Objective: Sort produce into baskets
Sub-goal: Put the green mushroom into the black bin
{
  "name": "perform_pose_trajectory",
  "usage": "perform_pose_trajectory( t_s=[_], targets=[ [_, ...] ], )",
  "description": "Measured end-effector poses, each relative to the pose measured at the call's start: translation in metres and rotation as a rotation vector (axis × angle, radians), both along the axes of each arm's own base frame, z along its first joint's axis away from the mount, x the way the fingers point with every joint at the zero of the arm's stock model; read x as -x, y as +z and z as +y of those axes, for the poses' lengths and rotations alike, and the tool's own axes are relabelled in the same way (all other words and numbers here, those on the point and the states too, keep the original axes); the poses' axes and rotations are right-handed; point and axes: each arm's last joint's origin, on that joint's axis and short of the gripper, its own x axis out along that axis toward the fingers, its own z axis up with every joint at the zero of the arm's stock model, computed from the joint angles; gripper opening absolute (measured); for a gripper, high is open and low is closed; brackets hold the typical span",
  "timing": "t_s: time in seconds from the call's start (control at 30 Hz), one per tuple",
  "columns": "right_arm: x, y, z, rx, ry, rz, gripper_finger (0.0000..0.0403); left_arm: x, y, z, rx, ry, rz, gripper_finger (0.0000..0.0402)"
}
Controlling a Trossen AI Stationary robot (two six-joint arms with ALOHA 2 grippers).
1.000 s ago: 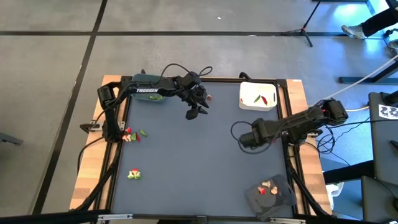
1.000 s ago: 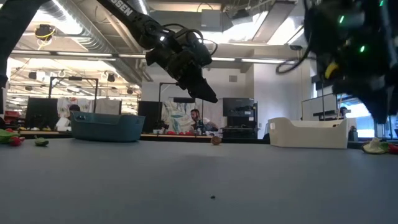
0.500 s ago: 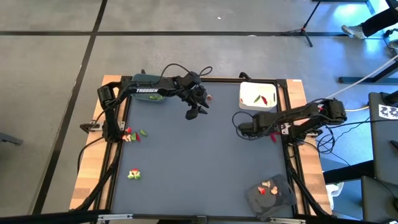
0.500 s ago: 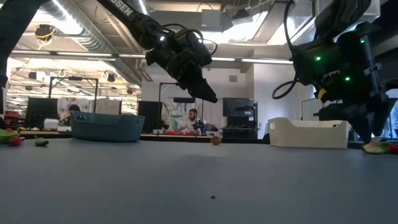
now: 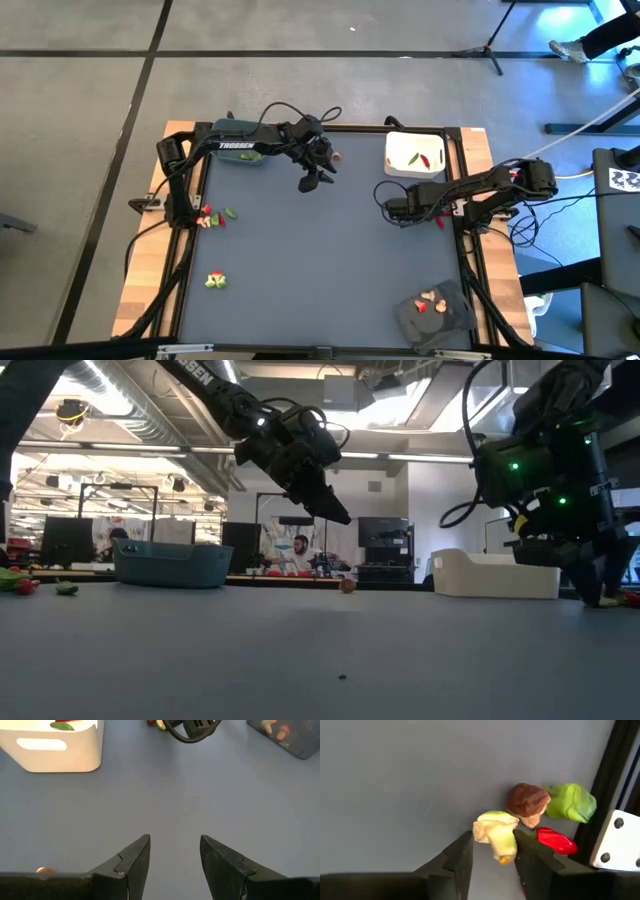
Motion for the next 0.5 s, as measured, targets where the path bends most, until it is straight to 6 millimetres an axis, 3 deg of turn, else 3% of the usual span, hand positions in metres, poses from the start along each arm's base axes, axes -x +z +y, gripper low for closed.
perform_pose_trajectory(
  t_s=[0.3,0.5],
  targets=[
    [-0.0004,0.0001,-0.0009,0.022,0.038,0.003,0.0048,0.0,0.0,0.0,-0.002,-0.002,0.0,0.0168],
    [-0.0008,0.0006,-0.0015,0.032,0.089,0.013,0.0018,-0.0001,0.0001,0.0,-0.008,-0.007,-0.003,0.0168]
  ],
)
